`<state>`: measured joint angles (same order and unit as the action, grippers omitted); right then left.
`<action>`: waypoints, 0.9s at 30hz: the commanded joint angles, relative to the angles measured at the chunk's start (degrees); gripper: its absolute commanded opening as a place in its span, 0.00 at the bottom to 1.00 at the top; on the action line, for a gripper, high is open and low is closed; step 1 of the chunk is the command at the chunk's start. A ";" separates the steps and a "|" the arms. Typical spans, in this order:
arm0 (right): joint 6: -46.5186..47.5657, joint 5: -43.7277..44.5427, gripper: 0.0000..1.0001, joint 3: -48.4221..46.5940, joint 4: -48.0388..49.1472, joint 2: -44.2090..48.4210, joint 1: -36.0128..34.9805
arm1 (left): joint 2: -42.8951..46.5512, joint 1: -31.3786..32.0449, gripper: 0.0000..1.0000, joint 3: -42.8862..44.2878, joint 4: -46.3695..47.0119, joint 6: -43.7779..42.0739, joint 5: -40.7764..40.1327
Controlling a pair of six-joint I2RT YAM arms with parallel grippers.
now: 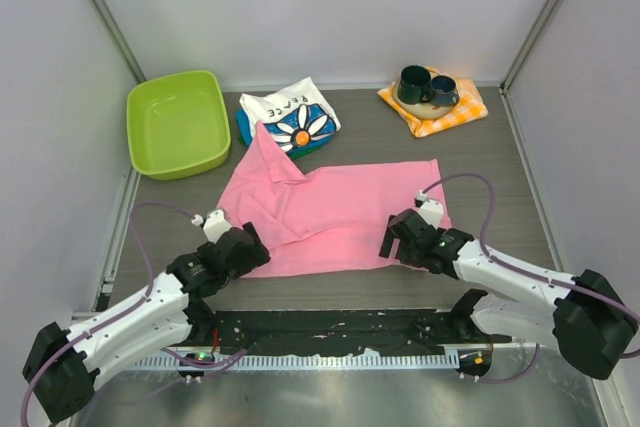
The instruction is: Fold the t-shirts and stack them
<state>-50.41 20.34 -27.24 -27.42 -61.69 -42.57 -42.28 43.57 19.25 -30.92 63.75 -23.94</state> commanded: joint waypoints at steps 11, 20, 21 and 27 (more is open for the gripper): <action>-7.44 6.02 1.00 -4.36 -18.28 8.97 -4.63 | 4.93 0.28 1.00 2.81 -10.30 3.84 0.04; 9.79 -3.15 0.99 -19.85 -0.56 -4.04 -6.03 | 4.67 1.69 1.00 13.08 -10.93 0.42 -3.29; 11.20 -4.68 0.98 -20.82 1.73 -5.70 -6.47 | 3.88 1.69 1.00 13.97 -10.66 -0.80 -4.61; 19.28 -10.58 0.90 -33.91 5.53 -26.09 -15.78 | -1.31 1.69 1.00 16.97 -6.19 -2.75 -7.70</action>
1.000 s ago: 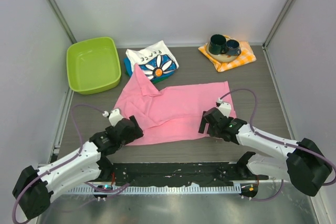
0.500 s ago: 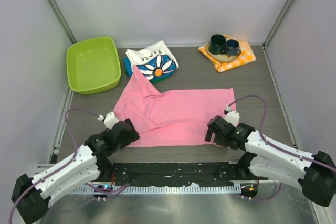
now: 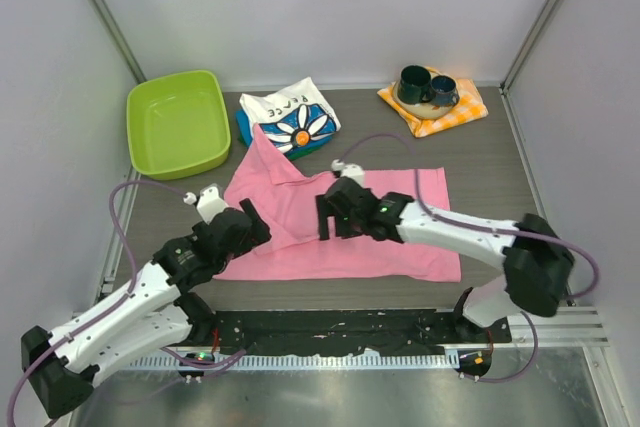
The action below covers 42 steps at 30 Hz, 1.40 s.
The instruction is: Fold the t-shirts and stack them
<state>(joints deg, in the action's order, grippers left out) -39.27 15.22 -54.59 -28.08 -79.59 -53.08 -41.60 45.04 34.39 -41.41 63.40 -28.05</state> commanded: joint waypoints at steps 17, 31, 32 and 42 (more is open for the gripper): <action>29.06 -8.98 0.78 -24.25 8.48 -26.31 -18.02 | 14.89 0.14 1.00 8.23 -11.85 2.61 -25.82; 41.55 -6.26 0.78 -34.70 11.11 -38.44 -18.20 | 15.32 0.14 1.00 8.41 -10.09 0.06 -26.44; 41.73 -6.35 0.78 -35.06 11.55 -39.32 -18.29 | 15.41 0.14 1.00 8.41 -10.36 -0.11 -26.26; 42.26 -5.73 0.63 -37.26 12.43 -41.08 -18.20 | 15.59 0.14 1.00 7.80 -10.45 -0.47 -26.53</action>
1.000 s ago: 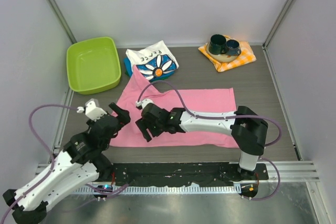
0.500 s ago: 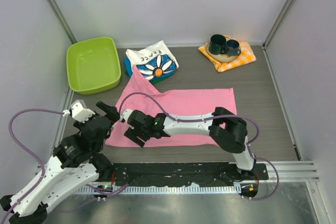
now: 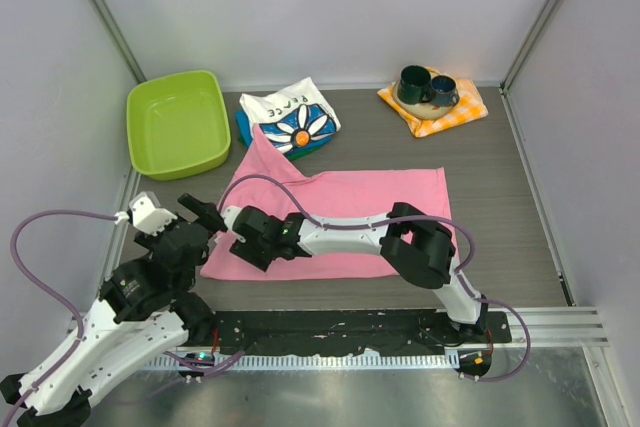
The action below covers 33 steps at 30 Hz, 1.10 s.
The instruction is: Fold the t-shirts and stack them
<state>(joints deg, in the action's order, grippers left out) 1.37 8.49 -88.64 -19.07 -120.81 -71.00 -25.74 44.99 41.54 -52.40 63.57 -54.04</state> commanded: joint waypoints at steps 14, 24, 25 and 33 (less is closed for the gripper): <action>1.71 2.93 0.11 -3.20 2.81 -0.47 -0.10 | -0.98 0.10 1.00 0.74 1.78 -1.52 -0.10; 0.57 5.74 0.01 -3.21 3.78 1.71 2.00 | -0.98 0.10 1.00 0.56 1.87 -1.70 0.08; 0.39 6.96 0.01 -3.12 3.95 2.16 2.44 | -1.07 0.10 1.00 0.56 1.86 -1.70 -0.01; -3.73 11.19 0.01 -3.55 5.53 3.92 9.73 | -0.98 0.10 1.00 0.30 2.48 -1.70 0.43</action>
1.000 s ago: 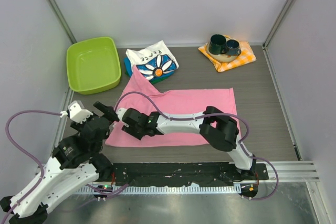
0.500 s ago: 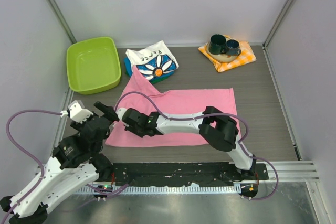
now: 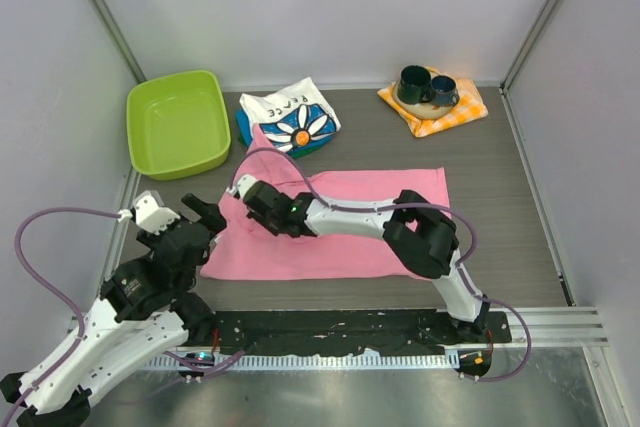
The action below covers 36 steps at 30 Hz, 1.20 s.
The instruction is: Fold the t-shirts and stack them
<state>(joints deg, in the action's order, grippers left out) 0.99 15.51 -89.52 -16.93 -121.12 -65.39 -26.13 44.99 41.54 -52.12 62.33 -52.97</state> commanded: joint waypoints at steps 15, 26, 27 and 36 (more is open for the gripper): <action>-9.25 10.94 0.66 -5.50 4.36 1.32 11.77 | -1.03 0.10 1.00 -0.93 3.33 -0.63 0.23; -14.43 21.74 0.99 16.88 1.20 23.10 14.40 | -18.77 0.18 1.00 -8.04 19.49 -4.58 19.21; -17.14 23.06 0.99 18.83 -0.37 25.56 15.19 | -20.26 0.18 1.00 -9.01 25.08 -5.80 20.70; -31.75 20.97 0.99 36.51 -7.22 41.57 34.96 | -39.25 0.09 1.00 -6.91 39.53 -12.05 28.01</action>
<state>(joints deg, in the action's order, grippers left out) -22.46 36.42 -56.73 -19.57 -81.19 -34.57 -60.84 44.99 31.83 -23.66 53.91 -28.91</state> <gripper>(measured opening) 0.990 0.996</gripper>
